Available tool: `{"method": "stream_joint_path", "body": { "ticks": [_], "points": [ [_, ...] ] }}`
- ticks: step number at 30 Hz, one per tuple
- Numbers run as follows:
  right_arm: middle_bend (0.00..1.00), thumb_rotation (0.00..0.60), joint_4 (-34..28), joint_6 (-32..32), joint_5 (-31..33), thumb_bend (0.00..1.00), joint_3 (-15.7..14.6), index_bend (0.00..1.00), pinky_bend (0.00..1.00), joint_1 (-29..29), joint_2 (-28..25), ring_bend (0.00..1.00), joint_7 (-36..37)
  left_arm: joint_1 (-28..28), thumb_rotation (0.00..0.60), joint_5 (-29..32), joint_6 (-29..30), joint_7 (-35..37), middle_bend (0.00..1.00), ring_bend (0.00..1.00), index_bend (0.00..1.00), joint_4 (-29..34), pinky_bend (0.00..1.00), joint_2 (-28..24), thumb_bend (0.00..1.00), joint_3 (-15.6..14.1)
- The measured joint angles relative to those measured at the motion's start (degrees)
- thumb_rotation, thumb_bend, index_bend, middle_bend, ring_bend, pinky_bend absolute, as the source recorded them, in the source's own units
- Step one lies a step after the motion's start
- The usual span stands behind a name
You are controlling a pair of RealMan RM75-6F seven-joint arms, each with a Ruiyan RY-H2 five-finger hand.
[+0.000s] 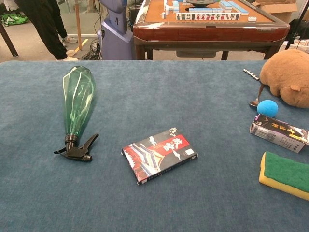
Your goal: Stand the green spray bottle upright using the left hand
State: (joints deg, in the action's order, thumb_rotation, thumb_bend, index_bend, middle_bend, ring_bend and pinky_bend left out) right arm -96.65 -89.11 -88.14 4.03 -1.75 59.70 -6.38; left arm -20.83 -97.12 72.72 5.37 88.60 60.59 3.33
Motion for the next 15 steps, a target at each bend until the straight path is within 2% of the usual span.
{"method": "stream_joint_path", "body": {
  "ticks": [6,15],
  "points": [
    [0.16,0.6,-1.1,0.2,-0.1,0.15,-0.1,0.12,0.16,0.0,-0.6,0.12,-0.7,-5.1,0.6,-3.5,-2.7,1.8,0.02,0.03,0.13,-3.5,0.0,0.9,0.36,0.3],
    [0.16,0.6,-2.1,0.7,0.1,0.15,-0.2,0.12,0.16,-0.2,-1.0,0.12,-1.5,-13.7,0.6,-8.9,-9.0,2.7,0.01,0.02,0.15,-9.8,0.0,4.2,0.36,-1.0]
  ]
}}
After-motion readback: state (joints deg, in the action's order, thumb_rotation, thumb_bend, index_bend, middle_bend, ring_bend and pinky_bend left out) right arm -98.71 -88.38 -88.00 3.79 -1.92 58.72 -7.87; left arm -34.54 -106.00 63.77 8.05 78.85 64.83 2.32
